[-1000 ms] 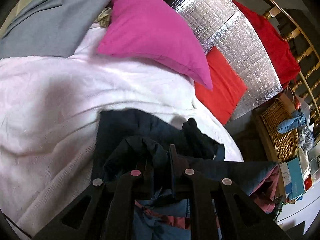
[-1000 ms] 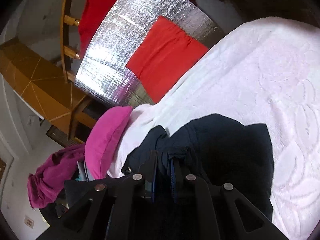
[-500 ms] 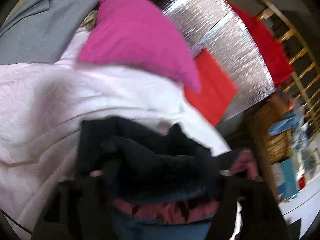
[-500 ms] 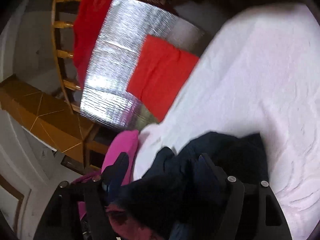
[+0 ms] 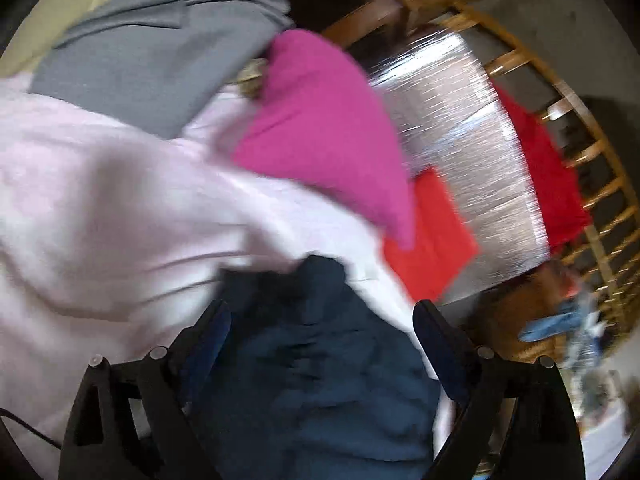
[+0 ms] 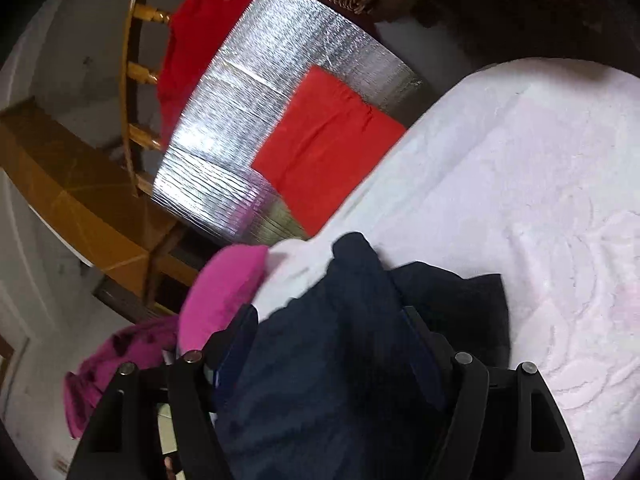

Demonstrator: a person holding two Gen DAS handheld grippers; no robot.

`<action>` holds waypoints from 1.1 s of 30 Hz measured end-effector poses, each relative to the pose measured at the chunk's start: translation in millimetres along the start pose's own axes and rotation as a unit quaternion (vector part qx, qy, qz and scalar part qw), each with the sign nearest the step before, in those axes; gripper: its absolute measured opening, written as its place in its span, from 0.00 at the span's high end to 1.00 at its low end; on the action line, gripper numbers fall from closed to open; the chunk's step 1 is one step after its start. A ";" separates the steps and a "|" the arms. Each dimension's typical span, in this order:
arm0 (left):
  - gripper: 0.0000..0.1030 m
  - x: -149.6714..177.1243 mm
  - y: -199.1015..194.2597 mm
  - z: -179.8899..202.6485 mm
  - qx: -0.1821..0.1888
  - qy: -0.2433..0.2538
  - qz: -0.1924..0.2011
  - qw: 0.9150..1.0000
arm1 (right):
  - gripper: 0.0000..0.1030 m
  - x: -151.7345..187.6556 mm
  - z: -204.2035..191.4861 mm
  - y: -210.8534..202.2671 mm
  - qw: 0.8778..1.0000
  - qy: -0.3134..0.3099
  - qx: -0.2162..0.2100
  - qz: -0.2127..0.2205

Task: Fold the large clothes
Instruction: 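Lower the folded jacket onto the bed and open both grippers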

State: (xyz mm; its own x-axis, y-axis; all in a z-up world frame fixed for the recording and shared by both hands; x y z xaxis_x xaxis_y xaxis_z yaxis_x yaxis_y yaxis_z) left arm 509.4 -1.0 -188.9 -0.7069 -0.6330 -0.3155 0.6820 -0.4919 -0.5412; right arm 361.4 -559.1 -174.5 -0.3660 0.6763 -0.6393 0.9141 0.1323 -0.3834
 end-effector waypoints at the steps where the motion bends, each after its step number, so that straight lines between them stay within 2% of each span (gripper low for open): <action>1: 0.10 1.3 3.0 -5.0 -0.028 0.003 -0.007 1.000 | 0.27 1.8 2.1 1.9 1.000 -0.006 0.015 -0.011; 4: 0.10 7.3 11.0 -19.9 -0.095 0.015 -0.031 0.995 | 0.27 9.5 7.5 13.1 0.998 -0.015 0.037 -0.055; 6: 0.10 13.7 17.2 -27.9 -0.137 0.029 -0.055 0.989 | 0.27 16.8 9.6 22.1 0.996 -0.016 0.037 -0.085; 8: 0.10 23.4 23.0 -34.9 -0.178 0.047 -0.084 0.979 | 0.33 29.6 9.1 34.5 0.991 -0.029 0.047 -0.124; 11: 0.10 39.6 27.7 -36.1 -0.201 0.082 -0.111 0.970 | 0.60 42.2 3.4 43.7 0.980 -0.086 0.099 -0.149; 13: 0.10 51.7 31.6 -34.5 -0.216 0.110 -0.121 0.963 | 0.75 44.4 -0.4 42.5 0.977 -0.108 0.114 -0.142; 16: 0.14 62.2 35.6 -32.3 -0.223 0.138 -0.123 0.957 | 0.87 37.5 -8.9 29.3 0.979 -0.120 0.121 -0.110; 18: 0.14 61.8 35.1 -33.0 -0.225 0.139 -0.119 0.957 | 0.88 34.2 -15.8 20.6 0.978 -0.140 0.132 -0.086; 19: 0.14 61.1 34.7 -35.0 -0.226 0.137 -0.116 0.957 | 0.88 36.4 -14.1 21.4 0.977 -0.142 0.136 -0.088; 22: 0.13 63.1 36.5 -40.9 -0.225 0.134 -0.115 0.958 | 0.87 52.1 9.6 43.9 0.970 -0.120 0.157 -0.146; 24: 0.13 63.9 34.0 -37.6 -0.228 0.136 -0.111 0.958 | 0.87 53.4 21.8 45.3 0.977 -0.077 0.135 -0.148; 29: 0.13 64.6 17.0 -27.3 -0.241 0.161 -0.082 0.954 | 0.78 35.9 23.2 23.6 0.986 -0.042 0.105 -0.121; 33: 0.13 64.6 0.8 -19.2 -0.240 0.184 -0.060 0.951 | 0.62 33.1 28.4 9.5 0.988 -0.031 0.106 -0.113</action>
Point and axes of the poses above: each gripper's, at about its wrist camera, not at the fingertips, and y roughly the way its jaws point, z to its right, x to its underside, the point moved 5 cm from there along y, roughly the way its jaws point, and after that the axes turned 8 degrees about -y, right-handed, at the moved point
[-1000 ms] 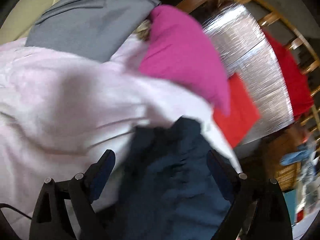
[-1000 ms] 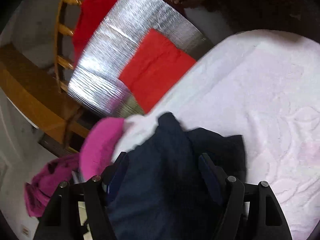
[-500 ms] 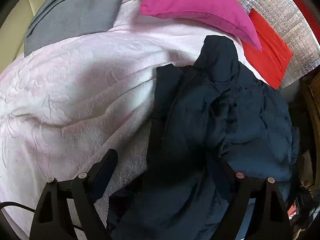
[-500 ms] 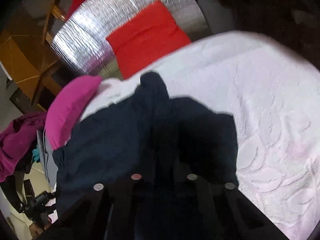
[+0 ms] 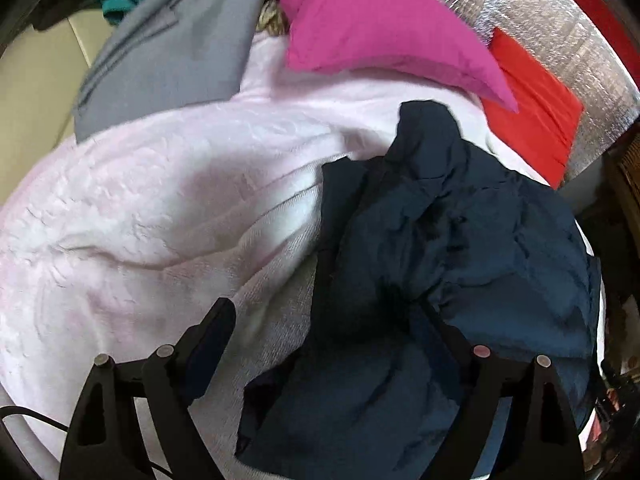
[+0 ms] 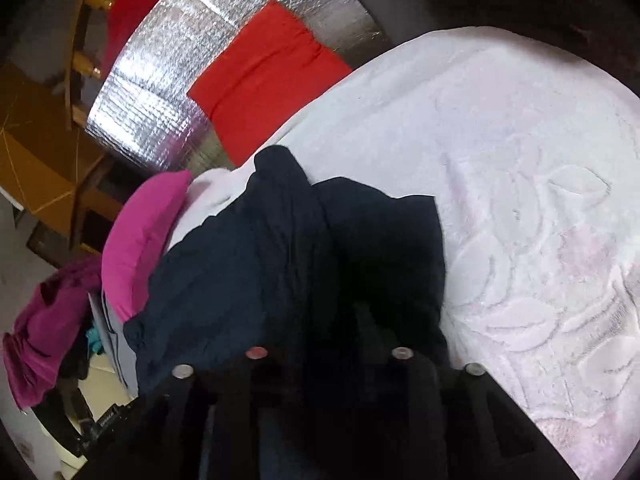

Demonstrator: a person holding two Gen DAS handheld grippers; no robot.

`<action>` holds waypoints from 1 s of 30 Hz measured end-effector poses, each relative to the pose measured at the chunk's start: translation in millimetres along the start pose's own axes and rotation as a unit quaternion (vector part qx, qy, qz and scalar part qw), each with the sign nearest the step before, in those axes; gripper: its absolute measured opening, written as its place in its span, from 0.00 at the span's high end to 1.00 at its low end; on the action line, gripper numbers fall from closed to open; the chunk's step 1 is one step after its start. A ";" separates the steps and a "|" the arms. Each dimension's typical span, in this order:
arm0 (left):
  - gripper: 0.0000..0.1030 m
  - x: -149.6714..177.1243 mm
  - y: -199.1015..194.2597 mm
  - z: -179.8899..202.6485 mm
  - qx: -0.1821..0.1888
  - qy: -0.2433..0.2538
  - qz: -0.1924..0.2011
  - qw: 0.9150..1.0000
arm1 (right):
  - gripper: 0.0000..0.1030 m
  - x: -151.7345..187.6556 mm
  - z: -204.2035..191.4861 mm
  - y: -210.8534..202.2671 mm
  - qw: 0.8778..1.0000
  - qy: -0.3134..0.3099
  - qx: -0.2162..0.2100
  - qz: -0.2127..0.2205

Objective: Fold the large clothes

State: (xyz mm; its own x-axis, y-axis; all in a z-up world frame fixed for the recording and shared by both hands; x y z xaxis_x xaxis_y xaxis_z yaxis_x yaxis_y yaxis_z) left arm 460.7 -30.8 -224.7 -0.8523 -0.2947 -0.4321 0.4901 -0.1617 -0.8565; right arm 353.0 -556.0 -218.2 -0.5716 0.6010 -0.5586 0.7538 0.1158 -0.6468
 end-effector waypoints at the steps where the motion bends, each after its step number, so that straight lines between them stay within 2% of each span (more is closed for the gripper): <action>1: 0.13 2.1 -4.1 0.3 -0.002 0.004 0.006 1.000 | 0.55 1.3 -1.5 -1.9 1.000 0.000 0.001 0.002; 4: 0.13 9.2 -16.6 5.2 -0.023 0.029 0.030 0.999 | 0.46 2.8 -10.0 -4.9 1.000 0.000 0.000 0.004; 9: 0.13 28.7 -48.7 10.4 -0.048 0.089 0.094 0.990 | 0.43 20.0 -13.8 -21.4 1.000 -0.015 -0.001 -0.002; 12: 0.13 35.7 -72.0 17.8 -0.041 0.099 0.130 0.986 | 0.43 29.2 -17.5 -36.2 0.999 -0.032 -0.006 0.004; 14: 0.13 40.7 -85.3 21.5 -0.033 0.103 0.153 0.982 | 0.52 31.8 -26.2 -46.9 0.998 -0.064 0.002 0.024; 15: 0.13 42.2 -86.7 22.9 -0.032 0.104 0.160 0.981 | 0.62 33.4 -31.3 -51.7 0.996 -0.080 0.008 0.032; 16: 0.13 44.5 -90.7 24.1 -0.032 0.106 0.167 0.980 | 0.63 35.6 -34.0 -55.6 0.995 -0.089 0.011 0.036; 19: 0.13 49.6 -92.2 30.6 -0.034 0.108 0.173 0.978 | 0.63 47.4 -38.8 -66.7 0.995 -0.089 -0.005 0.041; 23: 0.13 56.1 -90.0 33.3 -0.039 0.115 0.169 0.978 | 0.63 60.2 -45.4 -70.8 0.994 -0.100 -0.006 0.033; 30: 0.13 67.5 -94.1 33.7 -0.050 0.125 0.174 0.975 | 0.63 65.1 -50.0 -69.4 0.994 -0.104 -0.010 0.026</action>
Point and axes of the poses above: each gripper's, at about its wrist camera, not at the fingertips, and y roughly the way its jaws point, z to its right, x to its underside, the point moved 5 cm from there along y, roughly the way its jaws point, and after that the axes turned 8 degrees about -y, right-handed, at the moved point
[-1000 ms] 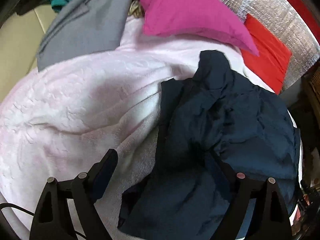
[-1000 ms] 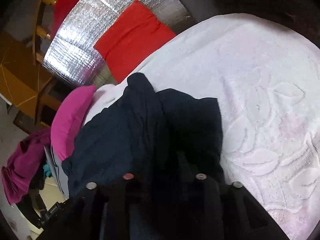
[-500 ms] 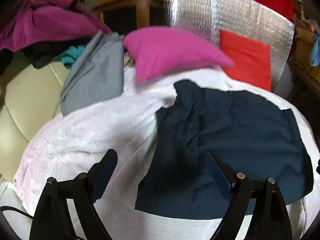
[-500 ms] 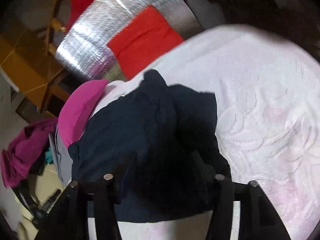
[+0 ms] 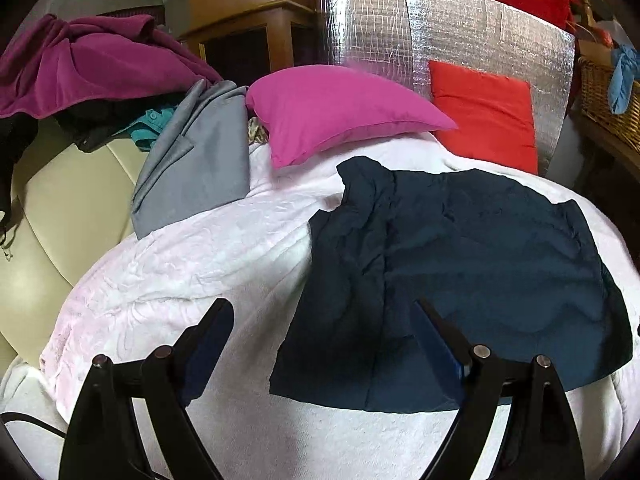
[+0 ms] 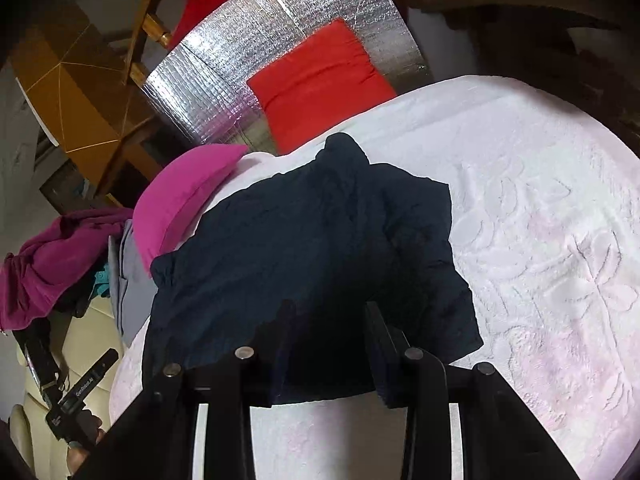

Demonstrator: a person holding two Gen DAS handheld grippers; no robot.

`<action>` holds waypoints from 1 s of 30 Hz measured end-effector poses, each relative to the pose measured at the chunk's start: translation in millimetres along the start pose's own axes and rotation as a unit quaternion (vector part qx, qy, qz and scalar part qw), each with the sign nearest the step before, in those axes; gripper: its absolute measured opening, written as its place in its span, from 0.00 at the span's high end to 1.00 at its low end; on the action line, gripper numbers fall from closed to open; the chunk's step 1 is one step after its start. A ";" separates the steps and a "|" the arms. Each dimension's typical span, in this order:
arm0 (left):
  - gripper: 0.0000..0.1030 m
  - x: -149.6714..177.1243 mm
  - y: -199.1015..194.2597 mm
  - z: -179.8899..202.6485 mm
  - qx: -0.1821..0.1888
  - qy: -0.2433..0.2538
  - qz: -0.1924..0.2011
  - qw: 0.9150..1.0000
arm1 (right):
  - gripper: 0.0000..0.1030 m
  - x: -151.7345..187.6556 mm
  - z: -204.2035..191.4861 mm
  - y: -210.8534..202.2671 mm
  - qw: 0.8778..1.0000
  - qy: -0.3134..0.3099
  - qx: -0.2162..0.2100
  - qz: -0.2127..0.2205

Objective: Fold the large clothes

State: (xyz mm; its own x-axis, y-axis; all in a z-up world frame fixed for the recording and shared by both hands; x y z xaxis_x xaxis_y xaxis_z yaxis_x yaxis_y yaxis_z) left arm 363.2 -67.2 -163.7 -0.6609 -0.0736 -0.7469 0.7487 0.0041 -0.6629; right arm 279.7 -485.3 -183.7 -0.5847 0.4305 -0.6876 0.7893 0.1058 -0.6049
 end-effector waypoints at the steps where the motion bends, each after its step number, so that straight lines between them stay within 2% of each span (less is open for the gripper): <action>1: 0.13 0.6 -0.1 0.2 0.000 0.000 0.000 1.000 | 0.63 -0.1 0.0 1.7 1.000 0.001 -0.001 -0.001; 30: 0.13 4.2 3.5 9.9 -0.008 0.020 0.005 1.000 | 0.63 6.3 3.4 39.4 0.999 0.020 0.011 -0.044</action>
Point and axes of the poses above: each gripper's, at about its wrist camera, not at the fingertips, and y roughly the way its jaws point, z to its right, x to its underside, the point moved 5 cm from there along y, roughly the way its jaws point, and after that the axes turned 8 degrees about -y, right-handed, at the moved point
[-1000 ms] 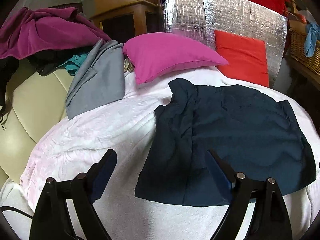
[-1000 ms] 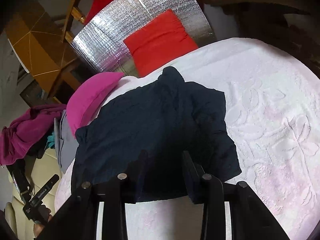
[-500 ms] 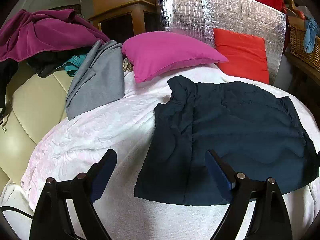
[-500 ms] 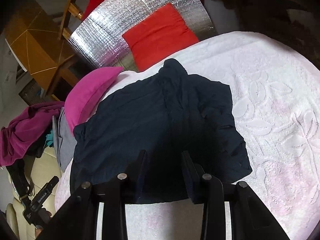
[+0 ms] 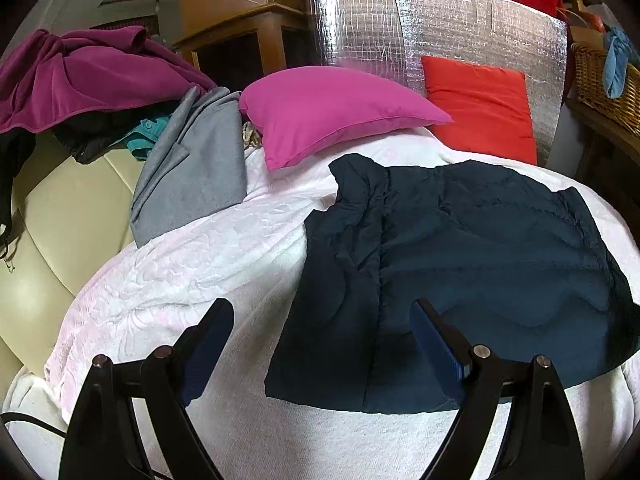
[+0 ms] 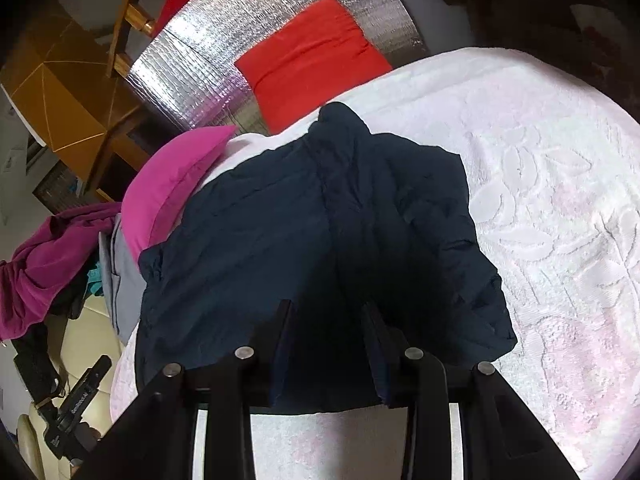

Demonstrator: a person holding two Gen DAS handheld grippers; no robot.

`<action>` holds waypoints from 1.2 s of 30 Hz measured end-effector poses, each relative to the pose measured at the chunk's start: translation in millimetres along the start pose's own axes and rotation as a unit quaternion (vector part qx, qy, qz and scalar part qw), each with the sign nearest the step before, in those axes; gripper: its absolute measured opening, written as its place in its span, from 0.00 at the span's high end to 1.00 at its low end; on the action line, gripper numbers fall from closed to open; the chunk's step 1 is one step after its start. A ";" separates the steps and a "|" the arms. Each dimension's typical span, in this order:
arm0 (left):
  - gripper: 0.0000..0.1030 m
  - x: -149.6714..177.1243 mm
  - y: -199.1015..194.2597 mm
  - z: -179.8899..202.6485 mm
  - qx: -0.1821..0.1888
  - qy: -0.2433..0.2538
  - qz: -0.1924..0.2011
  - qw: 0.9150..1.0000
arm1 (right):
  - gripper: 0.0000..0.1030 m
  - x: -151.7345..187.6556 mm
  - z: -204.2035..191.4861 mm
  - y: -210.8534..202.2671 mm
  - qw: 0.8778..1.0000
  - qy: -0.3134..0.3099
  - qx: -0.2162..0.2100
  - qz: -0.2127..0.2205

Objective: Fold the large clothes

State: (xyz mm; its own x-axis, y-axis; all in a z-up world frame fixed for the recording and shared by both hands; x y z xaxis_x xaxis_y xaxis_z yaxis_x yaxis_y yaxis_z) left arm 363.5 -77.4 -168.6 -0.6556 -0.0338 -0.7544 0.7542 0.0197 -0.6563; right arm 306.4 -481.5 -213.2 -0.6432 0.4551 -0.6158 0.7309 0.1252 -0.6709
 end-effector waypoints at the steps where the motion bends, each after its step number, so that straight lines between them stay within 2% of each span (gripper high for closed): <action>1: 0.13 0.8 1.0 0.6 0.000 0.001 -0.002 1.000 | 0.63 1.5 2.1 6.3 1.000 0.000 0.005 -0.008; 4: 0.13 5.1 9.1 1.3 -0.001 0.005 -0.016 1.000 | 0.63 4.4 8.3 20.5 1.000 0.004 0.008 -0.027; 7: 0.13 14.0 23.4 -2.9 0.003 -0.004 -0.056 0.998 | 0.63 3.0 11.9 19.5 0.999 0.017 -0.005 -0.030; 11: 0.13 26.9 33.7 -18.1 0.038 -0.057 -0.115 0.991 | 0.61 -1.9 21.4 -2.2 0.999 0.042 -0.028 -0.015; 14: 0.13 39.9 36.6 -34.9 0.078 -0.122 -0.157 0.977 | 0.50 -9.4 35.8 -26.5 0.997 0.061 -0.037 0.018; 16: 0.13 48.7 38.7 -42.3 0.091 -0.155 -0.178 0.967 | 0.33 -13.7 51.8 -42.3 0.996 0.080 -0.030 0.041; 20: 0.13 66.5 48.2 -48.0 0.134 -0.221 -0.232 0.938 | 0.33 -13.2 78.5 -47.3 0.992 0.116 -0.036 0.032; 22: 0.13 69.6 53.5 -48.4 0.146 -0.241 -0.248 0.927 | 0.33 -11.0 85.7 -42.3 0.991 0.125 -0.036 0.021; 30: 0.13 78.4 72.3 -62.2 0.168 -0.317 -0.260 0.897 | 0.27 -4.4 89.6 -6.5 0.994 0.106 -0.017 -0.015; 33: 0.13 72.4 73.8 -64.5 0.179 -0.323 -0.239 0.898 | 0.23 -2.5 86.9 9.2 0.992 0.114 -0.037 -0.024; 36: 0.15 70.1 75.3 -61.5 0.197 -0.330 -0.230 0.894 | 0.23 -1.5 79.7 12.5 0.993 0.108 -0.035 -0.018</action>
State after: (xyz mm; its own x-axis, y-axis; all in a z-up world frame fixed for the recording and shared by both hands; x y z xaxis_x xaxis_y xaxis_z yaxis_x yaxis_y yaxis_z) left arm 372.0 -16.8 -271.7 -0.8328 -0.5332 -0.1489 0.4510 -0.4972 -0.7412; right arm 298.3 -550.8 -253.6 -0.6104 0.6267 -0.4844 0.7275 0.2015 -0.6558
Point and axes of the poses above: each gripper's, at about its wrist camera, not at the fingertips, and y roughly the way its jaws point, z to its right, x to its underside, the point moved 5 cm from there along y, roughly the way its jaws point, and after that the axes turned 8 degrees about -y, right-handed, at the moved point
